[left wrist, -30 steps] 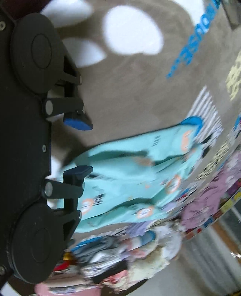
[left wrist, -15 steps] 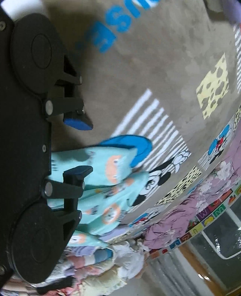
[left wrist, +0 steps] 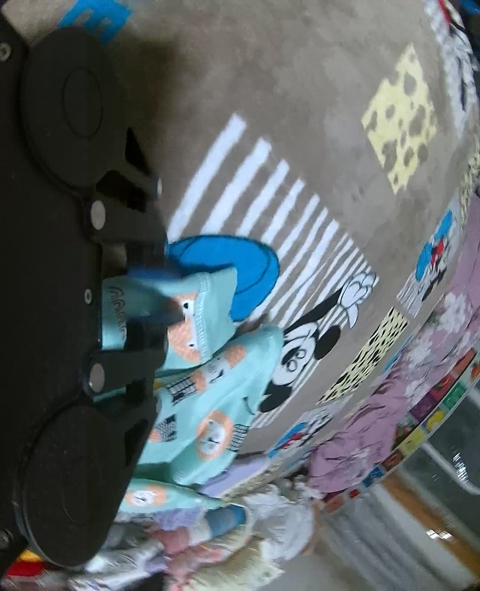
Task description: Fold clothes
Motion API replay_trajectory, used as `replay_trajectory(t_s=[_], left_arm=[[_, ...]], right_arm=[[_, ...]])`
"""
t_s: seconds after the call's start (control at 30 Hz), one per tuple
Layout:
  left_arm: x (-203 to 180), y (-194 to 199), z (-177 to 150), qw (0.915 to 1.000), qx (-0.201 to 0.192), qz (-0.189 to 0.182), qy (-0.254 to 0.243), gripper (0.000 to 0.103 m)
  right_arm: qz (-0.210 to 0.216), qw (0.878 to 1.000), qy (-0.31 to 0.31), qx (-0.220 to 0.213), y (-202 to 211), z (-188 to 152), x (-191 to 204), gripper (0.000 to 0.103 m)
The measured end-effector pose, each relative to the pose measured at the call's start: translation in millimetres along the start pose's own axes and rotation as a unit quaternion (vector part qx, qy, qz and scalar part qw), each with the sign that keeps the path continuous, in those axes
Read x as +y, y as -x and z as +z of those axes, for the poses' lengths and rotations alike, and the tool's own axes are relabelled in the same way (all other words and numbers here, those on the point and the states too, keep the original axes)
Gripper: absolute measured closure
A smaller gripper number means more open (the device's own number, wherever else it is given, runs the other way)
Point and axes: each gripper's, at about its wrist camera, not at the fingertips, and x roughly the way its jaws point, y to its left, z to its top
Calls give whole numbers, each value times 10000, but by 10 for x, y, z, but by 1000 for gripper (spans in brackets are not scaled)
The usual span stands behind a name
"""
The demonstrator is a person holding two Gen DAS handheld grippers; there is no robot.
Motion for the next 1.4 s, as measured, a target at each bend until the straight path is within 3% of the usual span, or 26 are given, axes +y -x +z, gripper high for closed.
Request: replay_trajectory(t_s=[0.4,0.83,1.2,1.4], left_arm=[[-116,789,57,9934,-936,92,-653,101],[509,1570,69,9870,-1537,417,-225,101],[1027,1719,-402,9864,-1419,608,570,101],[1257,1658,-580,9833,-1122,1020,1008,100]], right_arm=[[40,10000,15,-44,3,-7,-3,47],[-31,9998,179,-67,36,-57,38,47],[-101,9994,324,-68,53,-80,70,47],[-149,9990,419,-55,60,-97,93,47]])
